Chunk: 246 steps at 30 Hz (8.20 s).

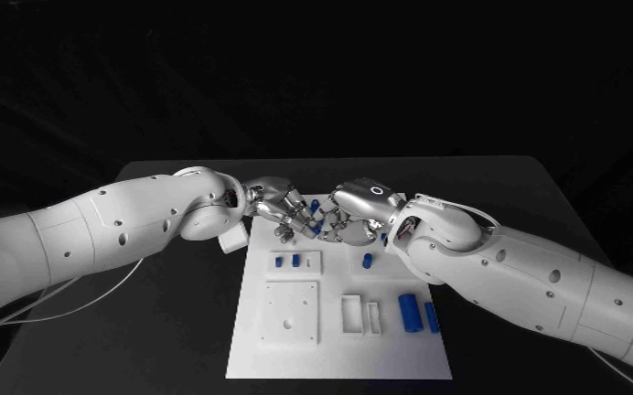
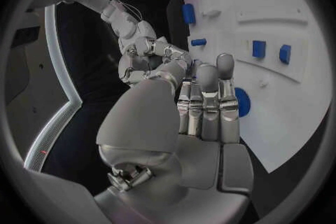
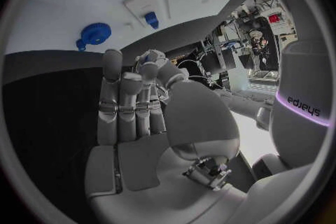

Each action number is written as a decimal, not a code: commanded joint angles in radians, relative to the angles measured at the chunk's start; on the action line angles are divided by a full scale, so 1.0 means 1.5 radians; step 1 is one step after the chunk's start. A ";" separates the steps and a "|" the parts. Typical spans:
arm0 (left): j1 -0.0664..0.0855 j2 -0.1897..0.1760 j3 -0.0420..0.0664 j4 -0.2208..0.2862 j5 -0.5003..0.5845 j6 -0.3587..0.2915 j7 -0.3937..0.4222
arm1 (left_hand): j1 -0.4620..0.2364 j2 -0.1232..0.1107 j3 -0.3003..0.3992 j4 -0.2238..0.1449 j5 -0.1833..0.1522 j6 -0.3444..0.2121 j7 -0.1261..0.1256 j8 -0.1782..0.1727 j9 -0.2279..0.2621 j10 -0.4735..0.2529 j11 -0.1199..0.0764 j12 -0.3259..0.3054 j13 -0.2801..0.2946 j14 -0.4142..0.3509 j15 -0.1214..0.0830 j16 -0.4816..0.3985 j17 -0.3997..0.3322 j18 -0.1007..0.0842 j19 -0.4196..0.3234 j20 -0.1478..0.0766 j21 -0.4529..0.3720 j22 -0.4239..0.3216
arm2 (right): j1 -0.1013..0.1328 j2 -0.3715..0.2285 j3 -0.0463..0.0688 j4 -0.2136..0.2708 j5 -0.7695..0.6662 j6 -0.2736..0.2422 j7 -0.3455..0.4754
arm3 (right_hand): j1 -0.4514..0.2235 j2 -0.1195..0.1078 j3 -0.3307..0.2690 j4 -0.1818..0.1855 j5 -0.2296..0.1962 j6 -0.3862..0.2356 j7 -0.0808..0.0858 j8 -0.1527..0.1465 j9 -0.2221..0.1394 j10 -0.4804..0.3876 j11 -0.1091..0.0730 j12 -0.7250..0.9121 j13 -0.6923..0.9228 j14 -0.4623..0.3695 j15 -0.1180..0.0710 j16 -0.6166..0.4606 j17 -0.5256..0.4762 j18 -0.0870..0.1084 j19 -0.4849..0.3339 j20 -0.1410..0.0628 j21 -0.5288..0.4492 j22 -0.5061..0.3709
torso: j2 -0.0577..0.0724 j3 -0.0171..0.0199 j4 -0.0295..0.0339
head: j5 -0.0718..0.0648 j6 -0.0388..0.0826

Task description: Assemble the parts on the task board

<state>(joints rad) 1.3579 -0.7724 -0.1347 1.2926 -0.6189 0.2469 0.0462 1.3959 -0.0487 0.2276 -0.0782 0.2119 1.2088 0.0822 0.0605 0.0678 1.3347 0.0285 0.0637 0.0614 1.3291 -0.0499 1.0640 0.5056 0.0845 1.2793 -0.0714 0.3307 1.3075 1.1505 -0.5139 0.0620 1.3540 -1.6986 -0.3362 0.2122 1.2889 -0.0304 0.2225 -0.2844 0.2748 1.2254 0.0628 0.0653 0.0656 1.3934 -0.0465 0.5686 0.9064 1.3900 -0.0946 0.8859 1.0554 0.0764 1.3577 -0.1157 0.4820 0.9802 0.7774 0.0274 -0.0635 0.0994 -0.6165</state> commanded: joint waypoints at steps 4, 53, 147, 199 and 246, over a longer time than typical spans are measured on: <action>0.001 0.001 0.001 0.002 0.002 0.022 0.004 | -0.004 0.004 0.001 -0.005 0.003 -0.002 0.001 0.002 0.001 -0.004 -0.001 -0.003 0.000 -0.003 0.000 -0.003 0.001 0.001 0.000 0.002 -0.004 0.013 | -0.001 0.000 -0.001 -0.003 -0.004 0.000 0.003 | -0.002 0.008 0.012 0.001 -0.011 0.006 0.000 -0.002 0.001 -0.004 0.002 0.007 0.002 0.003 0.000 0.004 0.002 -0.006 0.006 0.000 -0.006 0.006 | 0.000 0.0005 -0.0002 | -0.002 -0.001; 0.004 -0.003 0.001 -0.009 0.022 0.022 -0.008 | -0.017 -0.037 0.026 0.012 0.001 -0.191 0.034 -0.001 -0.006 -0.052 0.023 -0.003 0.000 -0.025 0.019 -0.002 -0.004 0.015 -0.006 0.021 -0.018 0.013 | -0.002 -0.001 -0.001 -0.010 0.018 -0.010 -0.001 | -0.027 0.029 0.075 0.004 -0.090 0.054 -0.011 -0.001 0.012 -0.001 -0.004 0.005 0.002 0.004 -0.002 0.021 0.029 -0.011 0.016 -0.002 -0.038 0.049 | 0.000 -0.0002 -0.0003 | -0.004 -0.005; 0.056 0.014 0.000 -0.002 0.331 -0.426 0.229 | -0.019 -0.025 -0.010 0.031 -0.006 -0.141 0.044 0.002 -0.003 -0.096 0.047 -0.003 0.000 -0.085 0.060 -0.439 -0.128 -0.007 -0.077 0.060 -0.171 -0.334 | 0.017 0.193 -0.061 -0.170 -0.149 0.061 -0.170 | -0.032 0.019 0.111 0.002 -0.108 0.056 -0.011 -0.001 0.012 0.001 -0.004 0.005 -0.002 0.007 0.000 0.018 0.021 -0.011 0.029 0.000 -0.054 0.094 | 0.006 -0.0131 0.0146 | 0.103 -0.033; 0.058 0.017 0.000 0.009 0.341 -0.420 0.230 | -0.016 -0.023 -0.019 0.033 -0.005 -0.155 0.047 0.002 -0.004 -0.106 0.050 -0.003 0.000 -0.084 0.062 -0.444 -0.130 -0.003 -0.077 0.063 -0.174 -0.331 | 0.012 0.184 -0.063 -0.172 -0.137 0.041 -0.174 | -0.032 0.016 0.110 0.002 -0.107 0.052 -0.009 -0.001 0.012 0.000 -0.004 0.004 -0.003 0.006 0.001 0.015 0.017 -0.011 0.031 0.000 -0.063 0.103 | 0.005 -0.0137 0.0118 | 0.112 -0.037; 0.065 0.014 0.000 0.025 0.341 -0.407 0.220 | -0.014 -0.022 -0.023 0.030 -0.006 -0.162 0.047 0.002 -0.004 -0.108 0.051 -0.003 0.000 -0.084 0.063 -0.445 -0.131 -0.003 -0.077 0.063 -0.173 -0.331 | 0.008 0.185 -0.062 -0.208 -0.075 0.081 -0.145 | -0.031 0.002 0.057 0.001 -0.054 -0.062 0.015 -0.003 -0.002 -0.024 0.012 0.033 0.008 -0.009 0.008 0.029 0.021 0.000 0.029 0.008 -0.076 0.141 | 0.011 -0.0167 0.0166 | 0.109 -0.042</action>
<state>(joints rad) 1.4532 -0.7517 -0.1359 1.3259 -0.1118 -0.3822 0.3745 1.3736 -0.0865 0.1999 -0.0311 0.2020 0.9698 0.1535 0.0572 0.0613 1.1801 0.1028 0.0637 0.0614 1.2040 0.0395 0.4017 0.3105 0.0694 1.1616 0.0213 0.0751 0.8102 1.1633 -0.2373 -0.0313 1.0458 -1.8121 -0.2441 -0.0146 1.2480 -0.0265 0.3009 -0.2830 0.1891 1.1313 0.0841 0.0656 0.0633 1.3633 -0.0267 0.6141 0.9173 1.3827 -0.0804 0.9254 1.0861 0.0760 1.4024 -0.1104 0.3711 1.1913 0.7914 0.0035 -0.0392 0.2640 -0.6793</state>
